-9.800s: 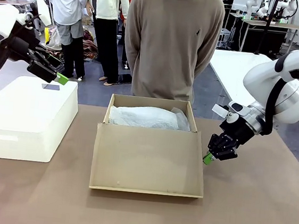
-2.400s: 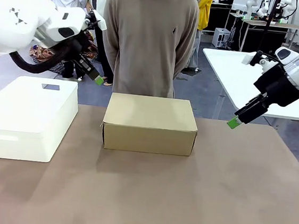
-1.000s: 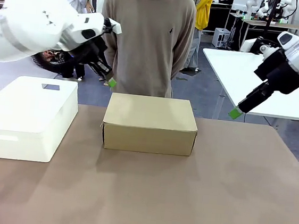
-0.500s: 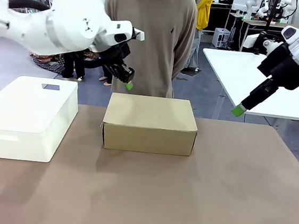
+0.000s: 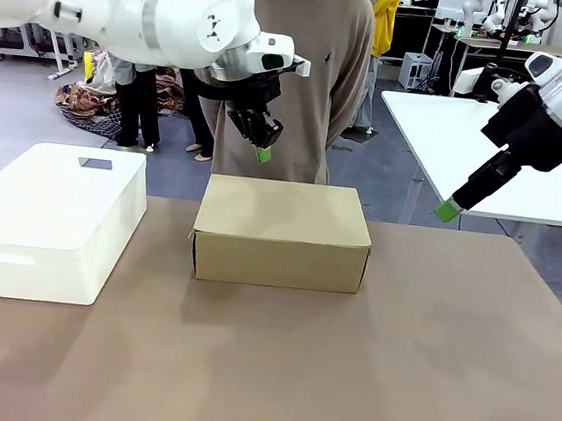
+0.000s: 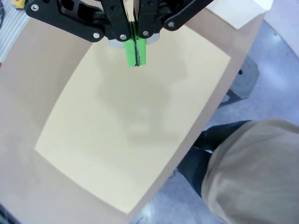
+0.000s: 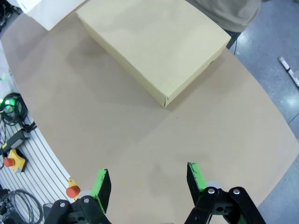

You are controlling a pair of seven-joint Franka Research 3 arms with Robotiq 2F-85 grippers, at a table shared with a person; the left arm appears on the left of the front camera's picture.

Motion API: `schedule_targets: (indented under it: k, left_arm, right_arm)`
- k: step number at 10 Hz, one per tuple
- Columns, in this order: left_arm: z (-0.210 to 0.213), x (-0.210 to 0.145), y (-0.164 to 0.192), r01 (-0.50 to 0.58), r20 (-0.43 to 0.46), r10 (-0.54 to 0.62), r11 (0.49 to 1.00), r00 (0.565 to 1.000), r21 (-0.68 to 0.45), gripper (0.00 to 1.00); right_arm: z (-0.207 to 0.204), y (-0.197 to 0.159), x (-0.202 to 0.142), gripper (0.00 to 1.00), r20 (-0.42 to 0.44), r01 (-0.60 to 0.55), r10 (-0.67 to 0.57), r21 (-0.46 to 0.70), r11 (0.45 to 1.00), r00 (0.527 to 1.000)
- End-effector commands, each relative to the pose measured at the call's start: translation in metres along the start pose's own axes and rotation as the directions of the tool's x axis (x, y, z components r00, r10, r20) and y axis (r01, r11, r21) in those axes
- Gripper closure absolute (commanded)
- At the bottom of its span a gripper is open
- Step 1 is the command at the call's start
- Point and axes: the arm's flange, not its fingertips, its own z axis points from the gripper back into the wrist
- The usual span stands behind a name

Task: Pack the shoes into the box.
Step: Press down on the lid of the Shoes Box.

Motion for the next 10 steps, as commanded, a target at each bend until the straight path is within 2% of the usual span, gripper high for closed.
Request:
schedule_targets:
  k: [1,5,10]
  left_arm:
    - [-0.008,0.022,0.004,-0.006,-0.025,0.007,1.0,1.0,0.015,1.0]
    - [-0.046,0.042,0.012,-0.005,-0.02,0.005,1.0,1.0,0.029,1.0]
    - [-0.084,0.042,0.025,-0.064,-0.023,0.064,0.997,0.998,0.039,1.0]
  right_arm:
    - [0.001,0.0,0.0,0.14,0.0,-0.001,0.001,-0.003,1.0,1.0]
    - [0.001,0.0,0.0,0.14,0.0,-0.001,0.001,-0.003,1.0,1.0]
    - [0.001,0.0,0.0,0.14,0.0,-0.001,0.001,-0.003,1.0,1.0]
